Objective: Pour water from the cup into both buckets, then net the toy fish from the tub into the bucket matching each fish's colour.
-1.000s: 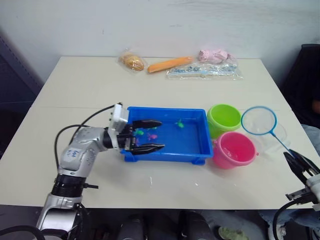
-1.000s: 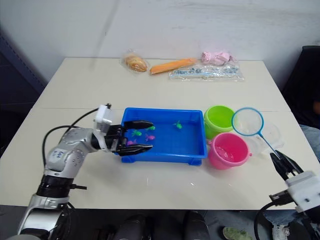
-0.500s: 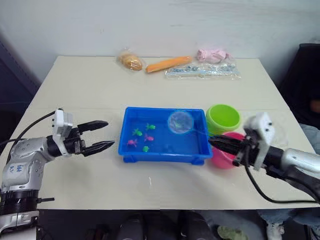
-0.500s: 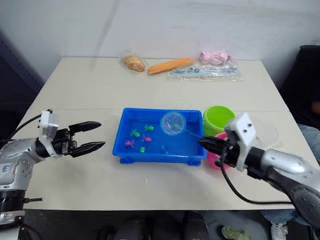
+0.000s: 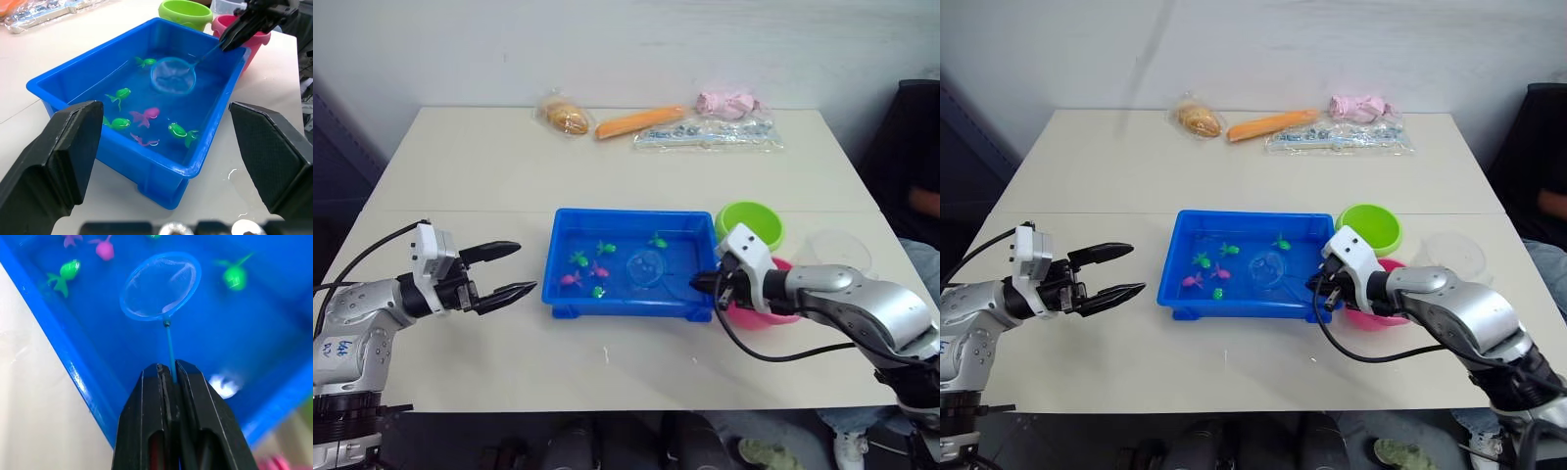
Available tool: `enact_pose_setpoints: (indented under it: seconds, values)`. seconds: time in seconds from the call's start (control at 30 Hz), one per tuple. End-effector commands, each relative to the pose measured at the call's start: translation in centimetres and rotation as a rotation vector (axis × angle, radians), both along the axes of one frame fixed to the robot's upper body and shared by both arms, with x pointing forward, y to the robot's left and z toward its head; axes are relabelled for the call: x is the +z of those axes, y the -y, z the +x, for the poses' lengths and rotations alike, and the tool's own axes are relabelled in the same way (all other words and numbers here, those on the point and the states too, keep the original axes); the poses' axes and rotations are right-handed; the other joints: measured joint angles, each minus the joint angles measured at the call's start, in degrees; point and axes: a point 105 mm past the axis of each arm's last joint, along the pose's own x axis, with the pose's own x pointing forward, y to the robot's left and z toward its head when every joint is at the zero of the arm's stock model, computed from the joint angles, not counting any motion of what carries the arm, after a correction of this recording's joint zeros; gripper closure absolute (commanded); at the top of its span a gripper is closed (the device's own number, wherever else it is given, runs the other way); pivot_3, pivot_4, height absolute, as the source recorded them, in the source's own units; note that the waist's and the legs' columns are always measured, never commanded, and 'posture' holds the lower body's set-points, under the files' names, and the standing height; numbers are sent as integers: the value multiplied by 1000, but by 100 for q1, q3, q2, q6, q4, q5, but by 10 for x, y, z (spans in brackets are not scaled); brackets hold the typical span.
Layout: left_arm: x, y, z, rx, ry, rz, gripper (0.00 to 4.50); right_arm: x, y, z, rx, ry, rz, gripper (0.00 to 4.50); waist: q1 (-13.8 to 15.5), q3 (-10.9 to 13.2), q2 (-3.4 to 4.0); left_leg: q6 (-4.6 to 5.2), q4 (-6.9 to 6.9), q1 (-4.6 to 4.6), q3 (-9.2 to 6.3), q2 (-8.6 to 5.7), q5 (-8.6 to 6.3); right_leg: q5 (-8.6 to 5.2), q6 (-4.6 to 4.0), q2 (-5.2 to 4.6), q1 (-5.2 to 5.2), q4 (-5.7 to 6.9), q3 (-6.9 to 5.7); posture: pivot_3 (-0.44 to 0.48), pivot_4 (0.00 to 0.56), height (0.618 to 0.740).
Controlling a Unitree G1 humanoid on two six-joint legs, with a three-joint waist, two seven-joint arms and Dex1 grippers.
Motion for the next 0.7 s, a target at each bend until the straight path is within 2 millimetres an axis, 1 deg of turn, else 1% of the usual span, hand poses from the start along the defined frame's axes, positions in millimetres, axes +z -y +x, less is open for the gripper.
enact_pose_setpoints:
  seconds: [0.03,0.13,0.5,0.7]
  values:
    - [4,3,-3,-4,31,9,68,5,-7,4,36,19,-32,4500,-1,0,0,0,1,0,0,0,0,0,0,0,1,0,-1,0,150,740]
    - [4,5,-3,-5,29,7,68,5,-15,9,53,14,-44,4500,-6,0,0,1,10,0,2,0,0,0,0,0,2,3,0,0,150,740]
    - [0,4,-5,-12,13,35,68,1,-44,21,93,1,12,4500,-13,0,0,0,9,-1,3,1,0,0,0,1,-2,9,0,0,150,740]
    - [-1,5,-5,-16,11,45,68,1,-55,26,107,-5,41,4500,-24,0,0,0,9,-1,5,1,1,0,0,2,-4,10,-1,0,150,740]
